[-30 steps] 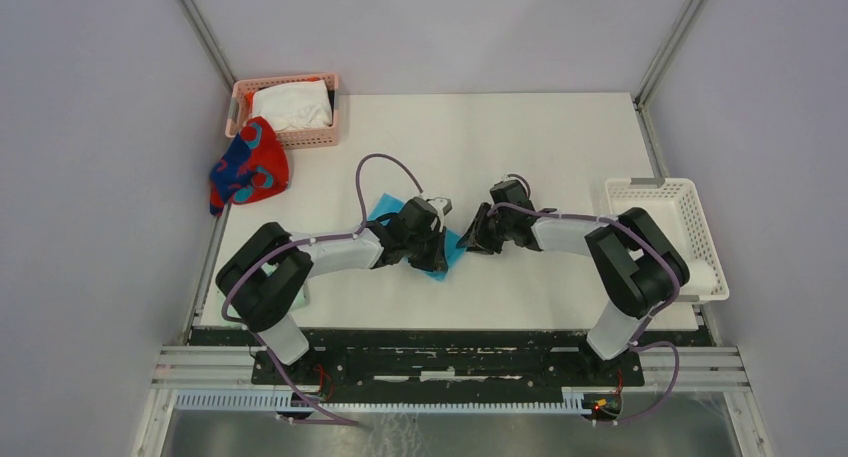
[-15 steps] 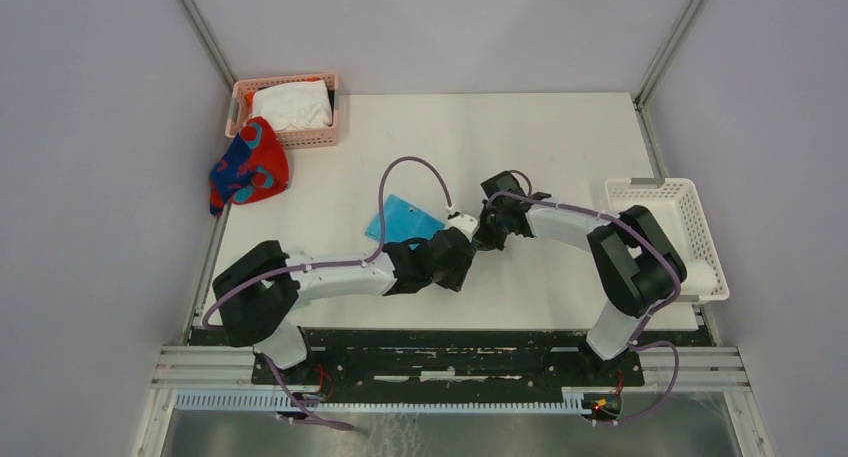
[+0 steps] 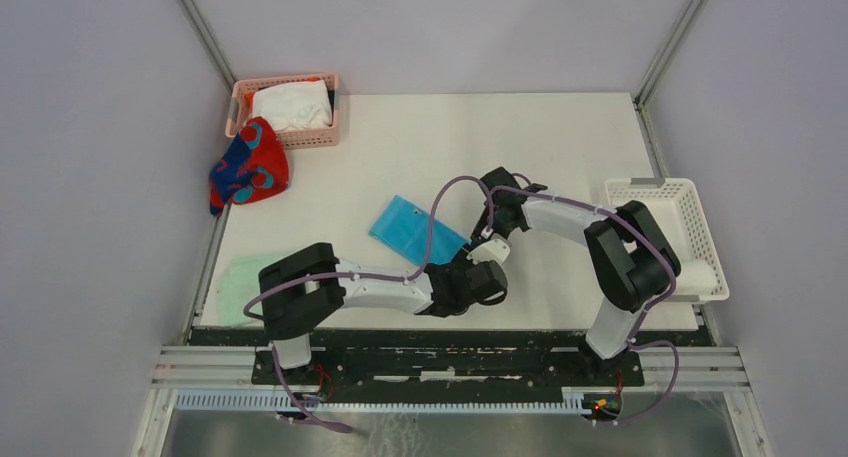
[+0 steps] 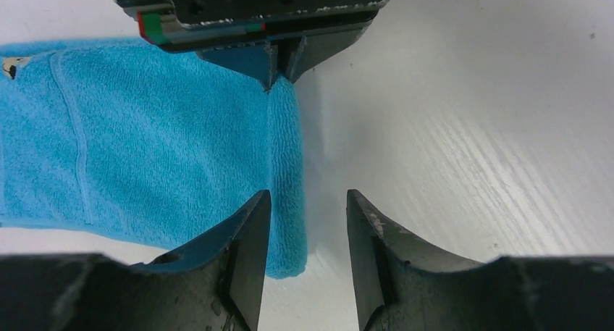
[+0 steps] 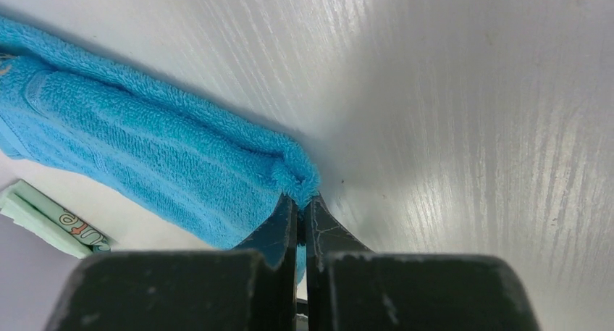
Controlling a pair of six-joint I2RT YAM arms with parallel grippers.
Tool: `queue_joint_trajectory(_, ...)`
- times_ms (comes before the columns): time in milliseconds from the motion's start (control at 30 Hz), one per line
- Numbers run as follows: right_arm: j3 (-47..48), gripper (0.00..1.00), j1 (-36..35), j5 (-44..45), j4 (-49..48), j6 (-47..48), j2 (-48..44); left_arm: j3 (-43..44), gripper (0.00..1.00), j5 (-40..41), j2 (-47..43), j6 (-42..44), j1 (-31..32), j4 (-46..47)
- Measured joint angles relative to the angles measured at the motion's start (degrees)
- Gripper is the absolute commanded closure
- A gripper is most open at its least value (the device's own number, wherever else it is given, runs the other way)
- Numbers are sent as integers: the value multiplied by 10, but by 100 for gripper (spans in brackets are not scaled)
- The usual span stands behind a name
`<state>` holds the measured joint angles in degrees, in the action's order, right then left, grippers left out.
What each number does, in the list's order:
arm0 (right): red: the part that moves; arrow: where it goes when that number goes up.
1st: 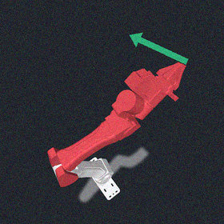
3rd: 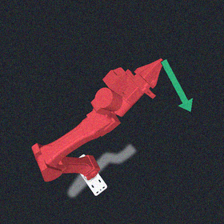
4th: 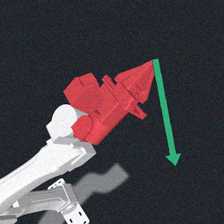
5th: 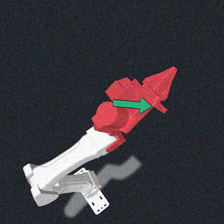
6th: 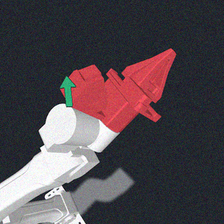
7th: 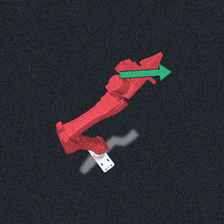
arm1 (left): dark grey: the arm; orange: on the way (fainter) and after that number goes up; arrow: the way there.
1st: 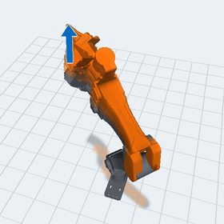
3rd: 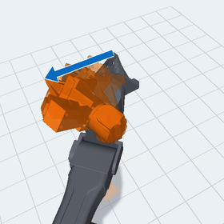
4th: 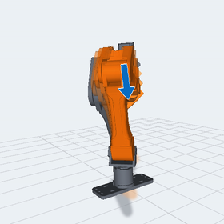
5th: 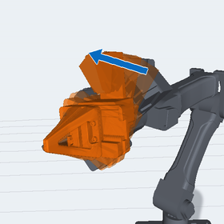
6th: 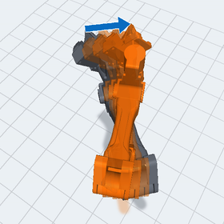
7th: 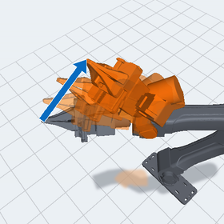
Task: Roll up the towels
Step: Roll the towel at the center of the board.
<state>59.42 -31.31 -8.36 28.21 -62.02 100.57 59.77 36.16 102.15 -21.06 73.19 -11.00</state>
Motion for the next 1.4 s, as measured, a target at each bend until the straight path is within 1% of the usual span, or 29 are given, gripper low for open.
queue_joint_trajectory(133,3,100,0,0,12,-5,0,6,54,22,23,0,4,-7)
queue_joint_trajectory(233,3,100,0,0,17,-7,0,10,60,39,36,0,4,-17)
queue_joint_trajectory(300,3,100,0,0,19,-8,0,13,66,45,43,0,4,-25)
queue_joint_trajectory(400,3,100,0,0,19,-8,0,15,80,54,47,0,4,-32)
queue_joint_trajectory(500,3,98,0,1,19,-9,-1,16,92,57,51,-1,4,-37)
queue_joint_trajectory(533,3,96,0,0,18,-9,-3,16,96,56,51,-1,4,-37)
queue_joint_trajectory(600,3,88,0,0,15,-8,-11,15,97,48,50,-1,0,-36)
queue_joint_trajectory(633,2,83,0,-1,11,-4,-18,13,97,37,47,-2,-4,-31)
queue_joint_trajectory(667,1,75,0,-2,7,-1,-25,6,97,24,41,-3,-10,-21)
queue_joint_trajectory(700,-3,69,-1,-4,0,5,-35,-1,97,11,32,-5,-17,-14)
queue_joint_trajectory(800,-25,57,1,-4,-31,21,-76,-43,97,-70,-21,-18,-61,20)
queue_joint_trajectory(933,-59,46,15,-4,-83,44,-135,-96,97,-200,-74,-49,-148,71)
queue_joint_trajectory(967,-70,44,19,-5,-97,50,-151,-107,97,-236,-78,-60,-172,86)
queue_joint_trajectory(1067,-106,43,34,-14,-141,63,-186,-139,97,-337,-79,-91,-235,125)
queue_joint_trajectory(1133,-128,43,41,-23,-165,67,-193,-151,97,-390,-76,-111,-262,144)
queue_joint_trajectory(1167,-150,43,44,-30,-193,71,-193,-153,97,-415,-73,-122,-273,153)
queue_joint_trajectory(1233,-169,43,48,-37,-211,72,-192,-162,97,-470,-62,-148,-298,186)
queue_joint_trajectory(1400,-212,48,48,-69,-289,75,-159,-216,97,-587,-36,-247,-361,301)
